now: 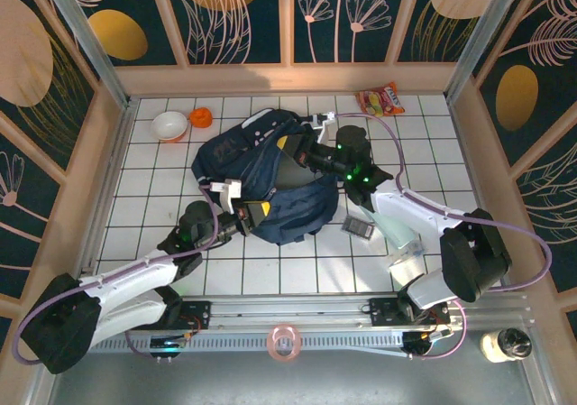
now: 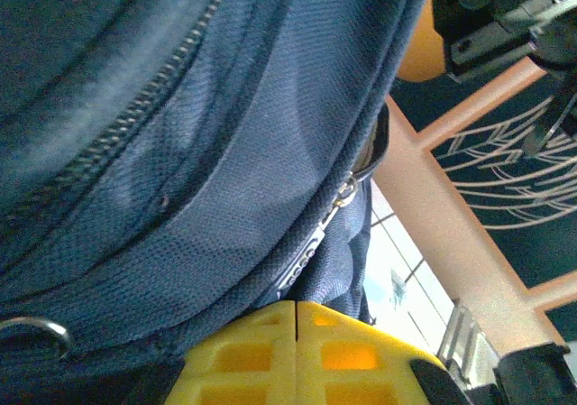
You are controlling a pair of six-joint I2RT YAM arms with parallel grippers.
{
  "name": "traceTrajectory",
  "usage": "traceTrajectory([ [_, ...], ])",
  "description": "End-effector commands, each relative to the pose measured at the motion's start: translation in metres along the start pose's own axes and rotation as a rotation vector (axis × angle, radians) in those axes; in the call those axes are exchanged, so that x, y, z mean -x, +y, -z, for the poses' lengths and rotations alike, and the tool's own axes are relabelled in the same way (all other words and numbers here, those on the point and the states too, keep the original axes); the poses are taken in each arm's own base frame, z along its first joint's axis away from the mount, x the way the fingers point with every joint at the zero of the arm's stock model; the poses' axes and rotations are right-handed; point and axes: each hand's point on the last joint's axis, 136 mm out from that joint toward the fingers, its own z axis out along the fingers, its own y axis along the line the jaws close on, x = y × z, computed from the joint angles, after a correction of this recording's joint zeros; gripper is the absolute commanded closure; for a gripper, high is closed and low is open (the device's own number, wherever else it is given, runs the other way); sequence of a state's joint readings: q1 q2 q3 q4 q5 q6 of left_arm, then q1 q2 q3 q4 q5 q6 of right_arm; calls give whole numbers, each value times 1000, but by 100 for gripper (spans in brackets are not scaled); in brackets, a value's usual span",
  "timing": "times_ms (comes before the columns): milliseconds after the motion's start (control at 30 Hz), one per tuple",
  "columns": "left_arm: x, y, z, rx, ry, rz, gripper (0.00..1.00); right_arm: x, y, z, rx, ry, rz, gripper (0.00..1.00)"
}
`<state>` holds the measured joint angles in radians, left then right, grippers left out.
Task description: Pack the student bag
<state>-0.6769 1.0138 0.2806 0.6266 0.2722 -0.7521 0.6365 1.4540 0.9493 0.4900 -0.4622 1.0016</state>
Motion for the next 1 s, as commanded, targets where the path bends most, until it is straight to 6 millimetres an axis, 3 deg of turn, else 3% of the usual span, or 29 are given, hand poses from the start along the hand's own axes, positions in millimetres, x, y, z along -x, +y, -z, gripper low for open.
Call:
traceTrajectory([
  [0,25,7,8,84,-112,-22,100,18,54,12,156,-60,99,100],
  [500,18,65,49,384,-184,-28,100,32,71,28,185,-80,130,100],
  [633,18,28,37,185,-154,-90,100,31,72,27,181,-72,133,100],
  [700,18,16,34,115,-150,-74,92,29,68,25,181,-58,118,100],
  [800,12,6,26,55,-106,-41,69,24,64,22,188,-49,94,100],
  [967,-2,0,9,-8,-15,2,50,17,57,14,169,-26,73,100],
])
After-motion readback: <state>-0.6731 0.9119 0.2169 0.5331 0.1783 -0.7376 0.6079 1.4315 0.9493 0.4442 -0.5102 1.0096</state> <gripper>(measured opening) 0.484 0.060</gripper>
